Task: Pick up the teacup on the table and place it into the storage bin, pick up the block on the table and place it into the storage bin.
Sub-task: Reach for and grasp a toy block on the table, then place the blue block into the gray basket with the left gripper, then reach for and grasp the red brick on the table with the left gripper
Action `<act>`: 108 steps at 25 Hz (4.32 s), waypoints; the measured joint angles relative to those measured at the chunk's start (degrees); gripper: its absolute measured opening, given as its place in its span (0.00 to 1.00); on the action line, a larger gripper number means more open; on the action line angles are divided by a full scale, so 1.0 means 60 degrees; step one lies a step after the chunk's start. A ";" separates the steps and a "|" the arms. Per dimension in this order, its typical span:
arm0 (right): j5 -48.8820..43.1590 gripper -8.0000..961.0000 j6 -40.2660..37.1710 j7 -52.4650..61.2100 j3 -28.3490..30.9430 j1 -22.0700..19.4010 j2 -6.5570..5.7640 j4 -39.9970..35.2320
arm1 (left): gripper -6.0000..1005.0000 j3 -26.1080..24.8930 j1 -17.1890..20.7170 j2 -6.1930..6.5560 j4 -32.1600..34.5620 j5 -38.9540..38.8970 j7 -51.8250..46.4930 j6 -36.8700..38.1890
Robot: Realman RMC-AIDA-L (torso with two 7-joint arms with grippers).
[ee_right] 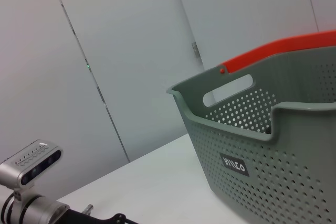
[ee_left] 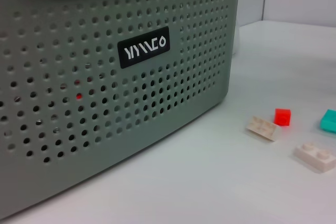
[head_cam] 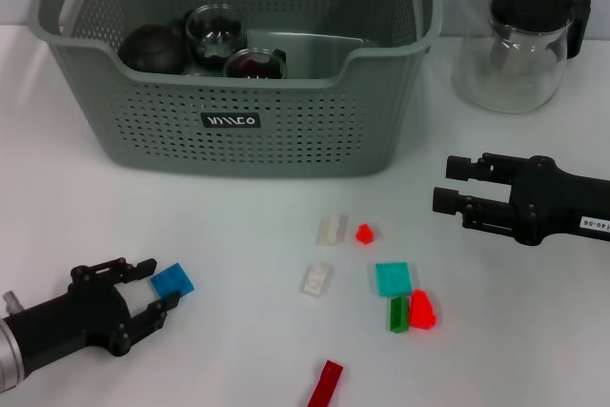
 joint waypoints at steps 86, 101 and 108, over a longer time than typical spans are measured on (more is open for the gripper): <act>0.0089 0.67 -0.0116 -0.0079 0.0016 0.0122 0.0002 0.0000 | 0.67 0.1861 -0.3042 0.0715 0.2643 -0.4950 -0.8391 0.1433; 0.0147 0.67 -0.0044 -0.0027 0.0015 0.0132 -0.0010 -0.0010 | 0.67 0.1457 -0.0428 -0.0037 0.1085 -0.1509 -0.1918 0.3732; 0.0148 0.67 -0.0052 -0.0012 0.0015 0.0161 -0.0014 -0.0016 | 0.63 0.1597 -0.0768 -0.0014 0.0252 -0.0337 -0.1403 0.3424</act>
